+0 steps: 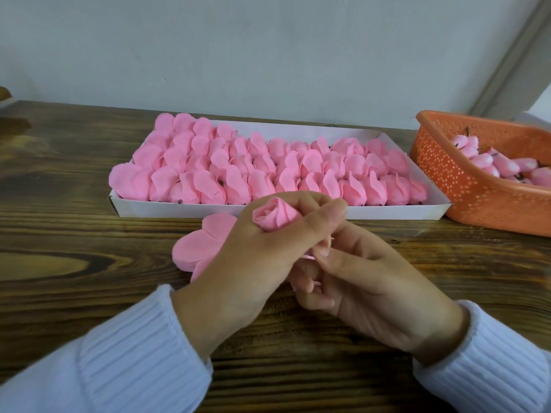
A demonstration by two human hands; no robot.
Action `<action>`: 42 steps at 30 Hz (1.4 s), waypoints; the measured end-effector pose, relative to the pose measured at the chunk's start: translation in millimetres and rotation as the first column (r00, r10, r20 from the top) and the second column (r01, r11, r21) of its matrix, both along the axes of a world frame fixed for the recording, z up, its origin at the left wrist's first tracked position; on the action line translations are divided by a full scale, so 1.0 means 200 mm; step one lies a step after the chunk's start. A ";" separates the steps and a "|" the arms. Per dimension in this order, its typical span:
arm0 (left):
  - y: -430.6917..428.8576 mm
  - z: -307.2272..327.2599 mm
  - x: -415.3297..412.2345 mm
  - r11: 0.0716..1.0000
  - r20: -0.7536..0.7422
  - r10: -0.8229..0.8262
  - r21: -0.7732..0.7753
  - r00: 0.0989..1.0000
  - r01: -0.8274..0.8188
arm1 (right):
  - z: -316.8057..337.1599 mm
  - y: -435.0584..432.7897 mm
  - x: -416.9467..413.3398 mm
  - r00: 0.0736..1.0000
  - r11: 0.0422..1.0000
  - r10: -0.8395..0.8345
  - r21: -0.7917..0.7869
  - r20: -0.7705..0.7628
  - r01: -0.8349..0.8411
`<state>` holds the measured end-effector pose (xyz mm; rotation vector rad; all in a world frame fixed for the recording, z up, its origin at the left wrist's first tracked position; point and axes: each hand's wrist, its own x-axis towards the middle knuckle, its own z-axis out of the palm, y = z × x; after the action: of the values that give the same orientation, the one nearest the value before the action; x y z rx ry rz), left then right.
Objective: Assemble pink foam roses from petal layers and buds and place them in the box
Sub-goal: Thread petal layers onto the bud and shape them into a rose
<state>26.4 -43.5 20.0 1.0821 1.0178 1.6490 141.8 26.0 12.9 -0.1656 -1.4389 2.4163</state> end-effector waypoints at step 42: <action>0.09 0.03 -0.21 0.883 0.480 0.469 -0.275 0.741 -0.381 | -0.07 0.02 -0.07 0.813 -0.423 -0.456 0.892 -0.362 0.160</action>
<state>-16.1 -25.7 25.6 0.2307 1.0347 2.0365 128.1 30.4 -1.0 -0.3371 -2.4439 -0.0094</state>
